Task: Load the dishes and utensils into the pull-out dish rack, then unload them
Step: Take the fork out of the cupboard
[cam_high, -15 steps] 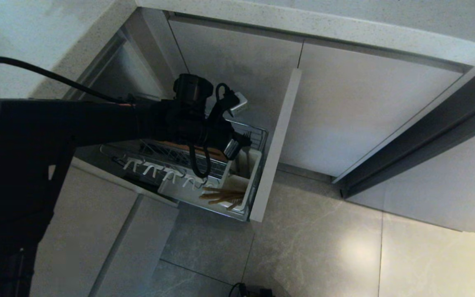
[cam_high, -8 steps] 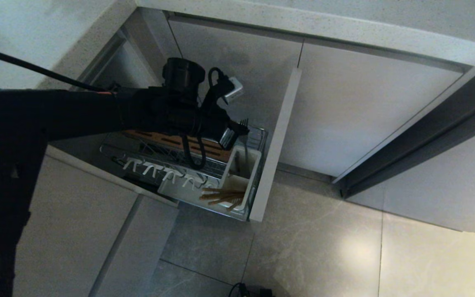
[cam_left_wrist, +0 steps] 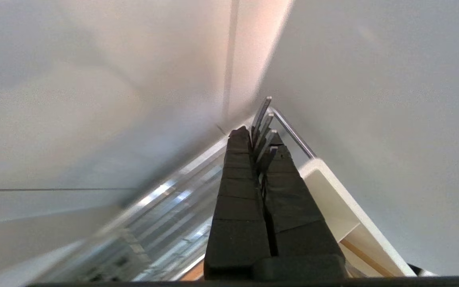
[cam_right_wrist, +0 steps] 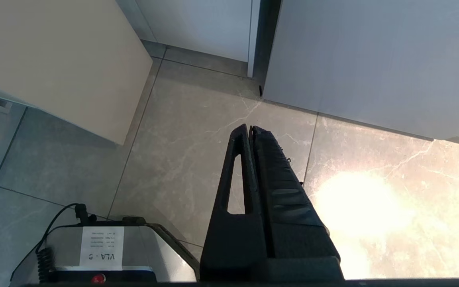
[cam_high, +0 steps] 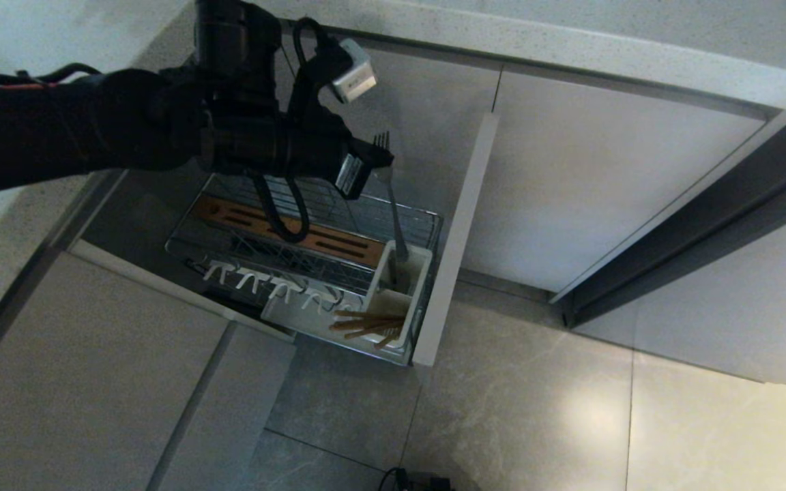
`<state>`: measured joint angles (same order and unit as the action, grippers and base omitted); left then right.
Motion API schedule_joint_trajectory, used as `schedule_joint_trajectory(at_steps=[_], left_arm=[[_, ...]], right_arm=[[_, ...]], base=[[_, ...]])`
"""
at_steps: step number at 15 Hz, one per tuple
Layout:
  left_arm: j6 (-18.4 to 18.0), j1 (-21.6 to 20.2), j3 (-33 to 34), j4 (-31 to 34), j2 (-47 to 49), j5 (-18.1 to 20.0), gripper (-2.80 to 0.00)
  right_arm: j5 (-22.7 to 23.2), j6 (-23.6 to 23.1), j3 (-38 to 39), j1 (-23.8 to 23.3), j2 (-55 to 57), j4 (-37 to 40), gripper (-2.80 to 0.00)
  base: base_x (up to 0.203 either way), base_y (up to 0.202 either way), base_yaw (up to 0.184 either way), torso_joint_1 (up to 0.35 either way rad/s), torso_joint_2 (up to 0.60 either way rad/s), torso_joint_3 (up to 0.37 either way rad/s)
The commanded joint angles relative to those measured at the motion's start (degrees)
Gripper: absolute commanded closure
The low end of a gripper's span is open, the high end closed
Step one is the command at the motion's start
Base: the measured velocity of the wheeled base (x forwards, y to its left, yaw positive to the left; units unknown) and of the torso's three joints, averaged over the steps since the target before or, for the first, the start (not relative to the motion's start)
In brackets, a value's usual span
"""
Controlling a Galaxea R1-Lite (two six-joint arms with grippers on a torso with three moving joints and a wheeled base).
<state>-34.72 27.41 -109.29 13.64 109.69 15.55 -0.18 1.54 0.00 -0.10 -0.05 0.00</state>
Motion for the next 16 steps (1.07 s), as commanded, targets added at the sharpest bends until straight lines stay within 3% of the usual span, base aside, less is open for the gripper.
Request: schedule_joint_trajectory(at_steps=[1, 13, 16], left_arm=[[-0.3, 0.5, 0.1, 0.1, -4.8, -0.5, 0.0], [0.3, 2.0, 0.3, 1.9, -25.1, -11.9, 0.0], [1.3, -4.1, 0.3, 8.4, -31.5, -10.8, 0.0]], right_arm=[[0.0, 0.0, 0.0, 0.0, 0.0, 0.0, 0.0], [0.0, 0.0, 0.0, 0.0, 0.0, 0.0, 0.0], [0.0, 0.0, 0.0, 0.0, 0.0, 0.0, 0.0]], base=[[0.0, 0.0, 0.0, 0.0, 0.0, 0.0], [0.0, 0.0, 0.0, 0.0, 0.0, 0.0], [0.0, 0.0, 0.0, 0.0, 0.0, 0.0]])
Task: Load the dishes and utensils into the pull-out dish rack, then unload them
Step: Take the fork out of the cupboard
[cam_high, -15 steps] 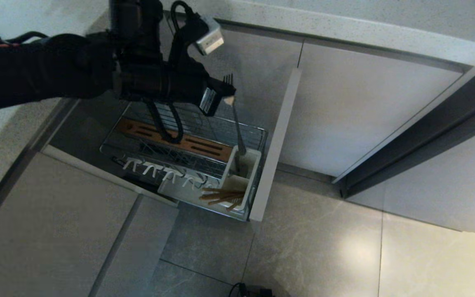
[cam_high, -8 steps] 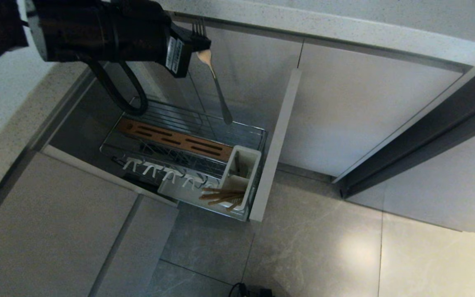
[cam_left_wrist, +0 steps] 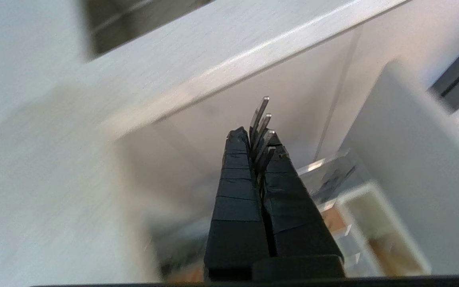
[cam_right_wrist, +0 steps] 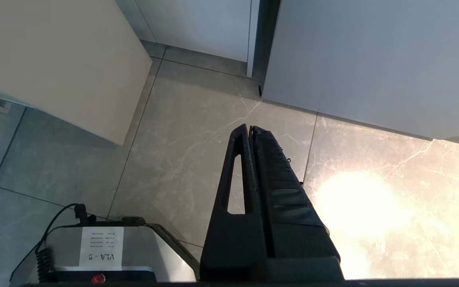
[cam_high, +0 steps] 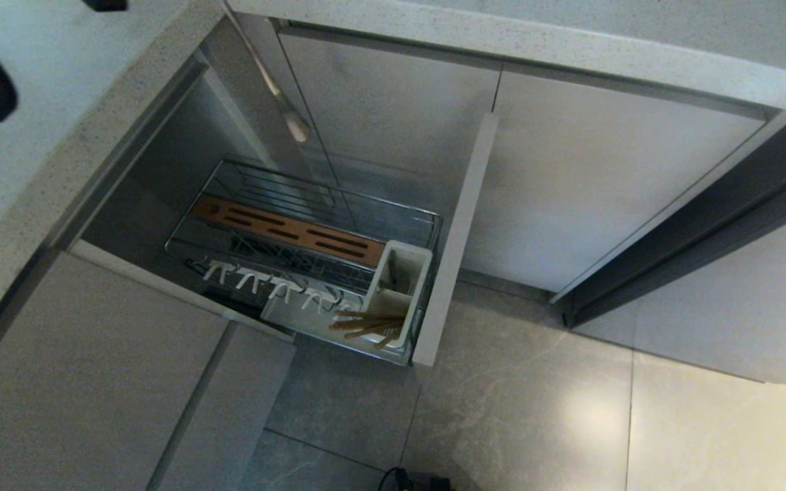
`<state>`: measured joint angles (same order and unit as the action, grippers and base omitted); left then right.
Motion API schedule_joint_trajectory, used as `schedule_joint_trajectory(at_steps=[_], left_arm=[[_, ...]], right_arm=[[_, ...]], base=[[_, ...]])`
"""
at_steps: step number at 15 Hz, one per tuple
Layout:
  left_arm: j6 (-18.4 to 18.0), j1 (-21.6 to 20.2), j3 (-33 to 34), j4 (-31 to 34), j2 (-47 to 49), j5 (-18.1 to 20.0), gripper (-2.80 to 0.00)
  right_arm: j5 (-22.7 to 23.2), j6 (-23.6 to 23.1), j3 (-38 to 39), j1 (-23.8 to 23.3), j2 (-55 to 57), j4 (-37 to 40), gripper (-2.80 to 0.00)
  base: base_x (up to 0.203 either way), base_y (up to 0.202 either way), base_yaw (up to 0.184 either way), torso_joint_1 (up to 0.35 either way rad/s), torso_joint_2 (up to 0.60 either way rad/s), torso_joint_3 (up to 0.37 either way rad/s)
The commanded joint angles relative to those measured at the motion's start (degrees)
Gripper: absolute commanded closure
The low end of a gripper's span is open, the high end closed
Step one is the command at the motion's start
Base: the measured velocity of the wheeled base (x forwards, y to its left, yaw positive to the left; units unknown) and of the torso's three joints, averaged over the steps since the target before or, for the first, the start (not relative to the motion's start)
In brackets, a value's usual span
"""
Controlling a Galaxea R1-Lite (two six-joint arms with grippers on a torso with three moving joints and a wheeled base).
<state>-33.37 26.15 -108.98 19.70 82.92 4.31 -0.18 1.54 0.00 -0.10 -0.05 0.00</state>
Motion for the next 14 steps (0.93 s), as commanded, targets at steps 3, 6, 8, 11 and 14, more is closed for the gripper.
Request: schedule_joint_trajectory(at_steps=[3, 6, 8, 11, 14], left_arm=[[2.6, -15.1, -0.1, 9.6, -10.2, 7.5, 0.0], [13.0, -26.2, -0.3, 12.2, -15.9, 15.3, 0.0], [21.1, -29.4, -0.3, 11.6, -19.1, 16.3, 0.0], [29.7, -34.8, -0.1, 8.6, -22.2, 16.0, 0.0], [38.6, -42.3, 2.1, 4.6, -24.5, 12.6, 0.0]], right_arm=[[0.0, 0.0, 0.0, 0.0, 0.0, 0.0, 0.0], [0.0, 0.0, 0.0, 0.0, 0.0, 0.0, 0.0], [0.0, 0.0, 0.0, 0.0, 0.0, 0.0, 0.0], [0.0, 0.0, 0.0, 0.0, 0.0, 0.0, 0.0], [0.0, 0.0, 0.0, 0.0, 0.0, 0.0, 0.0]], base=[[0.0, 0.0, 0.0, 0.0, 0.0, 0.0], [0.0, 0.0, 0.0, 0.0, 0.0, 0.0], [0.0, 0.0, 0.0, 0.0, 0.0, 0.0], [0.0, 0.0, 0.0, 0.0, 0.0, 0.0], [0.0, 0.0, 0.0, 0.0, 0.0, 0.0]])
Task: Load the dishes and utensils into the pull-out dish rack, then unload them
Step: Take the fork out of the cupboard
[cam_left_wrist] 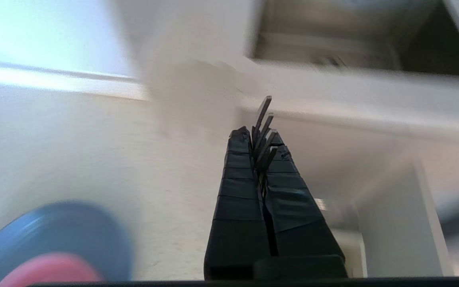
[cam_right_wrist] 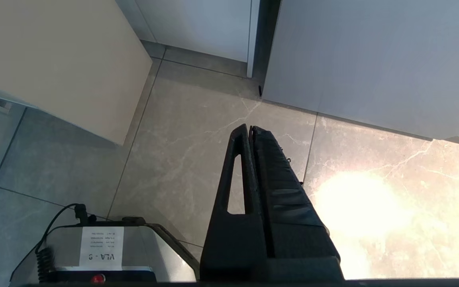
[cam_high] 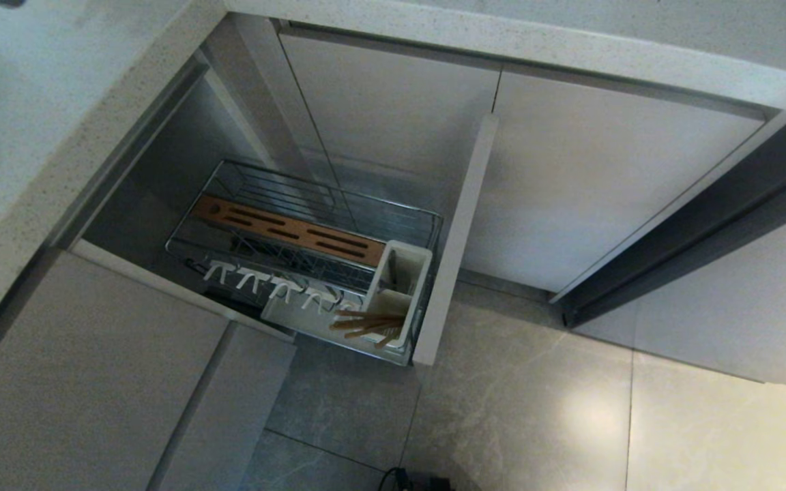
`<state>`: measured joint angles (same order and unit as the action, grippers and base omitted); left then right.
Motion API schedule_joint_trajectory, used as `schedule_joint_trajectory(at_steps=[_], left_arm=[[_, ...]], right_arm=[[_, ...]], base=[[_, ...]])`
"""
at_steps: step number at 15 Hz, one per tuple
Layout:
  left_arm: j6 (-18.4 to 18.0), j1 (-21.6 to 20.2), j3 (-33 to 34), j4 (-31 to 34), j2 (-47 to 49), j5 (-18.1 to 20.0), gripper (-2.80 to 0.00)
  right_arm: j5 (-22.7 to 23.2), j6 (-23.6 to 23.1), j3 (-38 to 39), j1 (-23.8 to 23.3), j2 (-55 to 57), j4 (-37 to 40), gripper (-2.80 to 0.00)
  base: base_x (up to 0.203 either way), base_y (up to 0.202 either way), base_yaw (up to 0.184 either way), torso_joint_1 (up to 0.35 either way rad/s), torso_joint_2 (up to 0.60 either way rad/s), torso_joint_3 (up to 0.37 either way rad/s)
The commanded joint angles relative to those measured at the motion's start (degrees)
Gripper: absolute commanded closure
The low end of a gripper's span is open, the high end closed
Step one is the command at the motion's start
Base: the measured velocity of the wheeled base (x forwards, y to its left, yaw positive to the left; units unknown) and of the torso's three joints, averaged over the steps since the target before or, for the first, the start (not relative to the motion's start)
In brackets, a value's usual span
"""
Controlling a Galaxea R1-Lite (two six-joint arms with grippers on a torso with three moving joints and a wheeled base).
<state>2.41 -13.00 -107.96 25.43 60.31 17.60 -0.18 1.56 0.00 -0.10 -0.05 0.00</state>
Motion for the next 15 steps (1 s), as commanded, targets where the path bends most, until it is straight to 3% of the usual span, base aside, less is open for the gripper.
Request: schedule_joint_trajectory(at_steps=[1, 4, 6, 8, 11, 15], left_arm=[[5.3, -5.1, 3.3, -4.3, -2.6, -2.8, 0.0], [7.8, -6.7, 11.7, -12.9, -4.5, -12.0, 0.0], [8.7, -8.0, 17.1, -18.9, -5.2, -21.5, 0.0], [9.4, -9.3, 20.6, -22.5, -5.2, -28.6, 0.0], [11.5, -11.2, 24.6, -25.3, -5.3, -33.6, 0.0], [15.1, -15.1, 26.5, -26.8, -4.8, -34.8, 0.0]], right_arm=[[0.0, 0.0, 0.0, 0.0, 0.0, 0.0, 0.0], [0.0, 0.0, 0.0, 0.0, 0.0, 0.0, 0.0], [0.0, 0.0, 0.0, 0.0, 0.0, 0.0, 0.0], [0.0, 0.0, 0.0, 0.0, 0.0, 0.0, 0.0], [0.0, 0.0, 0.0, 0.0, 0.0, 0.0, 0.0], [0.0, 0.0, 0.0, 0.0, 0.0, 0.0, 0.0]], base=[[0.0, 0.0, 0.0, 0.0, 0.0, 0.0], [0.0, 0.0, 0.0, 0.0, 0.0, 0.0], [0.0, 0.0, 0.0, 0.0, 0.0, 0.0], [0.0, 0.0, 0.0, 0.0, 0.0, 0.0], [0.0, 0.0, 0.0, 0.0, 0.0, 0.0], [0.0, 0.0, 0.0, 0.0, 0.0, 0.0]])
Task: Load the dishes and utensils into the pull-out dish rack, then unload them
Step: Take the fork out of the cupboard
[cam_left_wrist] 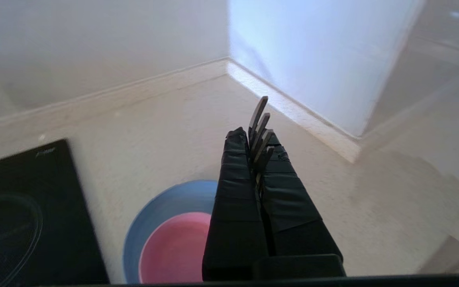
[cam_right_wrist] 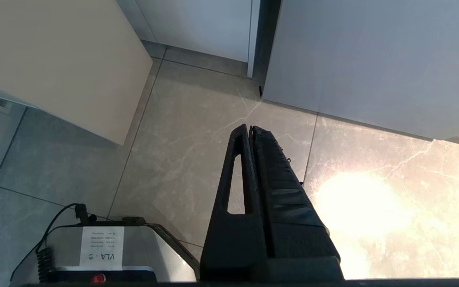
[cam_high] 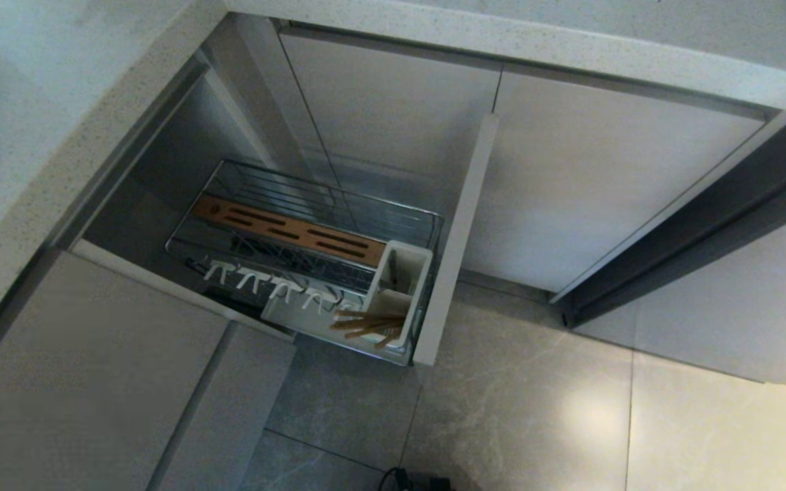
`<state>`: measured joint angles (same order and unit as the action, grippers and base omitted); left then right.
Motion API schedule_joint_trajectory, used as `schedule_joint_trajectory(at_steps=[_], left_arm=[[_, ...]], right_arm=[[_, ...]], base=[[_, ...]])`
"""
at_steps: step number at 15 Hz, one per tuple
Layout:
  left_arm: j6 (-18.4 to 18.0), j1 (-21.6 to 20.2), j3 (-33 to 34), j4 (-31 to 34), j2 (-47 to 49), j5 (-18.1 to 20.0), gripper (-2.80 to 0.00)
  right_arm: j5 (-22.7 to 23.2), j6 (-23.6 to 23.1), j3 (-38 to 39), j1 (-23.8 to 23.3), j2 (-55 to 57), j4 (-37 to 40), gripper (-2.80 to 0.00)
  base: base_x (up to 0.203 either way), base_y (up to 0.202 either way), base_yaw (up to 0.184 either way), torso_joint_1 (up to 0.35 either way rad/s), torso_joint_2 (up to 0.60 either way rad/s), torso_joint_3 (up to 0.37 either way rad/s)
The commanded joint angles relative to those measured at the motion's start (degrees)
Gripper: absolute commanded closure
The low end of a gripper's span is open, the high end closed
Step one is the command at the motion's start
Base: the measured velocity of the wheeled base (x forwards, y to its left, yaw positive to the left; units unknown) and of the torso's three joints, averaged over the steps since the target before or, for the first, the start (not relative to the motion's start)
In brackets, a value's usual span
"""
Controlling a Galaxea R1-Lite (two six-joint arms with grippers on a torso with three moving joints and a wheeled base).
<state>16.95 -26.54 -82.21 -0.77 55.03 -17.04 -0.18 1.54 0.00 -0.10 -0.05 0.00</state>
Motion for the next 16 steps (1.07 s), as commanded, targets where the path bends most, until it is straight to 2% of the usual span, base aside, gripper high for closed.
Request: schedule_joint_trajectory(at_steps=[1, 5, 11, 12, 16], left_arm=[[2.2, -3.4, 1.4, -2.6, 0.8, -0.2, 0.0], [6.8, -9.8, 1.9, -5.6, 4.8, -0.2, 0.0], [11.1, -15.1, -0.2, -5.6, 14.5, 0.5, 0.0], [12.3, -15.2, -1.1, -5.1, 15.8, 1.1, 0.0], [16.7, -15.2, -5.1, 2.3, 20.7, 7.9, 0.0]], right_arm=[[0.0, 0.0, 0.0, 0.0, 0.0, 0.0, 0.0], [0.0, 0.0, 0.0, 0.0, 0.0, 0.0, 0.0], [0.0, 0.0, 0.0, 0.0, 0.0, 0.0, 0.0], [0.0, 0.0, 0.0, 0.0, 0.0, 0.0, 0.0], [0.0, 0.0, 0.0, 0.0, 0.0, 0.0, 0.0]], base=[[0.0, 0.0, 0.0, 0.0, 0.0, 0.0], [0.0, 0.0, 0.0, 0.0, 0.0, 0.0], [0.0, 0.0, 0.0, 0.0, 0.0, 0.0], [0.0, 0.0, 0.0, 0.0, 0.0, 0.0], [0.0, 0.0, 0.0, 0.0, 0.0, 0.0]])
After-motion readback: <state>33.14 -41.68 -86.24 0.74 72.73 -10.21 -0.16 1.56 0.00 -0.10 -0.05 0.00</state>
